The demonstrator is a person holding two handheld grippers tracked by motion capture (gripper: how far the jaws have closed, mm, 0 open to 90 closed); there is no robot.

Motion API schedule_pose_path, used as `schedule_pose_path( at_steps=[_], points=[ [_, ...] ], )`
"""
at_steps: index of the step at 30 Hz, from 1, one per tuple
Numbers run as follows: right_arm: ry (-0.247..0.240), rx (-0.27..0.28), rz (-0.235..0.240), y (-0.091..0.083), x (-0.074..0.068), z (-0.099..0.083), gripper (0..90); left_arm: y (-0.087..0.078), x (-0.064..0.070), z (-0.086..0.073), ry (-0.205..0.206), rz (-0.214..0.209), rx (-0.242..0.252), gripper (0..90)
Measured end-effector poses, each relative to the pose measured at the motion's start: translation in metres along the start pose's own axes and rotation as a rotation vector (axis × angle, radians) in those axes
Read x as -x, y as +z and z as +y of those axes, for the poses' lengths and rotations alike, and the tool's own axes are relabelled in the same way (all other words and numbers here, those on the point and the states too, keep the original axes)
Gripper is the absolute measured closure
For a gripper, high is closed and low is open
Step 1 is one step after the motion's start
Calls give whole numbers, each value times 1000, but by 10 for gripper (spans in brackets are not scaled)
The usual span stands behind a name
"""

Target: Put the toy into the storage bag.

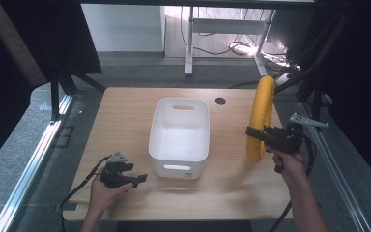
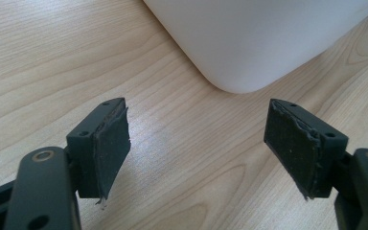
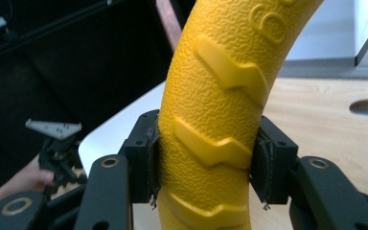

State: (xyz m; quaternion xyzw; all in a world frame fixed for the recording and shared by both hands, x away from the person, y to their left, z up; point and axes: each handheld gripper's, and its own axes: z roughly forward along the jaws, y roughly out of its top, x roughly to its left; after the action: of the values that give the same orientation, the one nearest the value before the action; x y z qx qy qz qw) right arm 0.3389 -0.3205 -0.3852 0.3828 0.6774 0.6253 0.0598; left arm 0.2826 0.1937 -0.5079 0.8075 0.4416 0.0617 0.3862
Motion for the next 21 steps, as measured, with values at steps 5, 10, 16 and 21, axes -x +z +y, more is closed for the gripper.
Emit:
schedule_pose_path(
  at_steps=[5, 10, 16, 21],
  points=[
    [10, 52, -8, 4, -4, 3, 512, 0, 0, 0, 3, -2, -2, 241],
    [22, 119, -19, 8, -10, 6, 512, 1, 0, 0, 7, -3, -10, 241],
    [28, 178, -32, 12, -16, 10, 511, 1, 0, 0, 5, -3, -9, 240],
    [23, 227, -68, 18, -25, 11, 511, 2, 0, 0, 6, -4, -12, 241]
  ],
)
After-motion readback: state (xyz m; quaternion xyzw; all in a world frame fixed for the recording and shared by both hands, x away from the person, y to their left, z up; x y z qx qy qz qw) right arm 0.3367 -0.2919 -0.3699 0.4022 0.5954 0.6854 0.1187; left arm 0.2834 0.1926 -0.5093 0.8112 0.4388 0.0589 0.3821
